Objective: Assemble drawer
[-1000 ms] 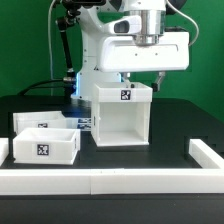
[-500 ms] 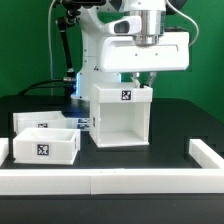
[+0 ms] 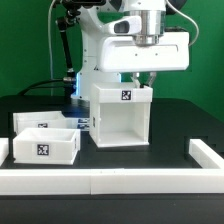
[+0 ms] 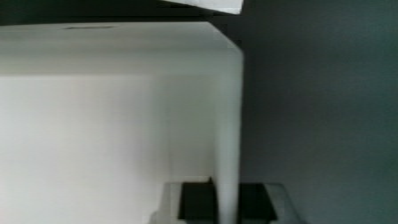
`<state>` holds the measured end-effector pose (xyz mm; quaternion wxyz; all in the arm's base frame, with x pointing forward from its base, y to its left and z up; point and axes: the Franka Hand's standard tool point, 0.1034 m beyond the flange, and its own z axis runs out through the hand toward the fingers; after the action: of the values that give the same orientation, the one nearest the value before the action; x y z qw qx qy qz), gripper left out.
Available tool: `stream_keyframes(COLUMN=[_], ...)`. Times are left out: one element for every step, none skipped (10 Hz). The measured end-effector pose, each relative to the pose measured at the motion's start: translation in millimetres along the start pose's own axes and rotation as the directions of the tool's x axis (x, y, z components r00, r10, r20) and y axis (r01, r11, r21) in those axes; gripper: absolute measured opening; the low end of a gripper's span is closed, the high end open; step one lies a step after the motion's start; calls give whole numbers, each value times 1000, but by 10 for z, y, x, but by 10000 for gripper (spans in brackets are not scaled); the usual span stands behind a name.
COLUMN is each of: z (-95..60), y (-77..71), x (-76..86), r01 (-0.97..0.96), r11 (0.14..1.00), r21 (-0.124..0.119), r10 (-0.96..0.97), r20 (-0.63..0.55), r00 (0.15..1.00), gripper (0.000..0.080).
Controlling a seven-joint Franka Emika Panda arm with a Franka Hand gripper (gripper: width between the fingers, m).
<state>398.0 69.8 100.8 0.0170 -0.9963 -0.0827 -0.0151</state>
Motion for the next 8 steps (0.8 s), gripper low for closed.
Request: stream_keyframes(z=[0,3,5,8,13,15,11,10], y=[1,17,15,-2,-5,8,57,55], x=[3,77,220,358,480,618,708,710], r01=[0,-3,-14,-24,-28,-30,2,-4], r11=[1000,1000,1000,1000,999,999,1000,1000], r21=[0,3,8,14,20,25,29,30], r10=[0,3,14,24,28,31,-1,5], r20=[0,-1,-6,-11,-21,-33,-43,-44], r00=[1000,1000,1000,1000,999,999,999,999], gripper=[36,36,36,36,36,37,37,38])
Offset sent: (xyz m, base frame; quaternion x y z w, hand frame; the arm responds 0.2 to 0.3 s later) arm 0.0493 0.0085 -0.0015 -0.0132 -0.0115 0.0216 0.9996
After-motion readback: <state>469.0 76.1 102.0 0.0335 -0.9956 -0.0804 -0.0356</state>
